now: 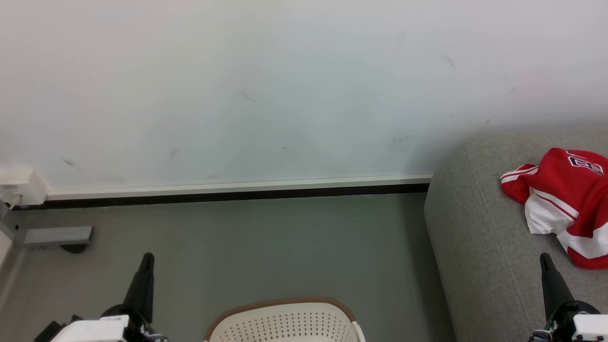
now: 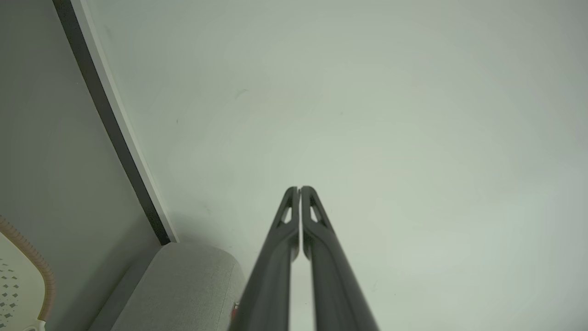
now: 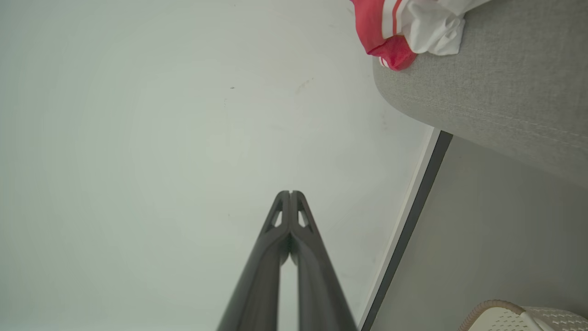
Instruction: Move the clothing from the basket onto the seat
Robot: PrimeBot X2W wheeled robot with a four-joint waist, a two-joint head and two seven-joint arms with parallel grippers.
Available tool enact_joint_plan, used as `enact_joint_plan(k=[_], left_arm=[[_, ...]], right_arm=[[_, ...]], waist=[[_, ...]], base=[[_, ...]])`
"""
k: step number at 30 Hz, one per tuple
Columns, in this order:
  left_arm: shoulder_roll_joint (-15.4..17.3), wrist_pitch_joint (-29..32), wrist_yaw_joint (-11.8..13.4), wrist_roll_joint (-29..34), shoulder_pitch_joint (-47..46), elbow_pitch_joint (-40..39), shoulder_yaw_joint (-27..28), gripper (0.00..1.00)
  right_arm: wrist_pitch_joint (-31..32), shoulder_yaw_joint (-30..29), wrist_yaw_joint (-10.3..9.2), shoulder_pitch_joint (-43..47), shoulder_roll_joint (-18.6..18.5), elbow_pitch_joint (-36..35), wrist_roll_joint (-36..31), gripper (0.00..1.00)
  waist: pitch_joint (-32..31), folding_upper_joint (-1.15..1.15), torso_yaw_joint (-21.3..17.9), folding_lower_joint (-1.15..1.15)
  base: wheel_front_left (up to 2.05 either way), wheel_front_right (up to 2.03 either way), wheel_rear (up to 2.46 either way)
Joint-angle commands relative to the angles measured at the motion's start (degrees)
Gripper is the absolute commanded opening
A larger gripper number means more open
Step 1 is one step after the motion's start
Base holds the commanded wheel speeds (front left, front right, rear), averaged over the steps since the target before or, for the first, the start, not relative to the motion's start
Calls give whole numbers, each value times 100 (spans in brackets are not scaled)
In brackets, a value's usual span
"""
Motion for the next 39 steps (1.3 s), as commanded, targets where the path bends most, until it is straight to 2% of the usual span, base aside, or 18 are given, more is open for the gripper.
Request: enact_joint_plan(k=[1, 39], left_arm=[[12, 21, -42, -82, -44, -21, 15, 0], [12, 20, -42, -83, -44, -22, 14, 0]], right_arm=[[18, -21, -12, -70, 2, -31, 14, 0], [16, -18, -12, -69, 1, -31, 15, 0]], waist=[[0, 0, 0, 0], [0, 0, 0, 0]], base=[[0, 0, 0], [0, 0, 0]])
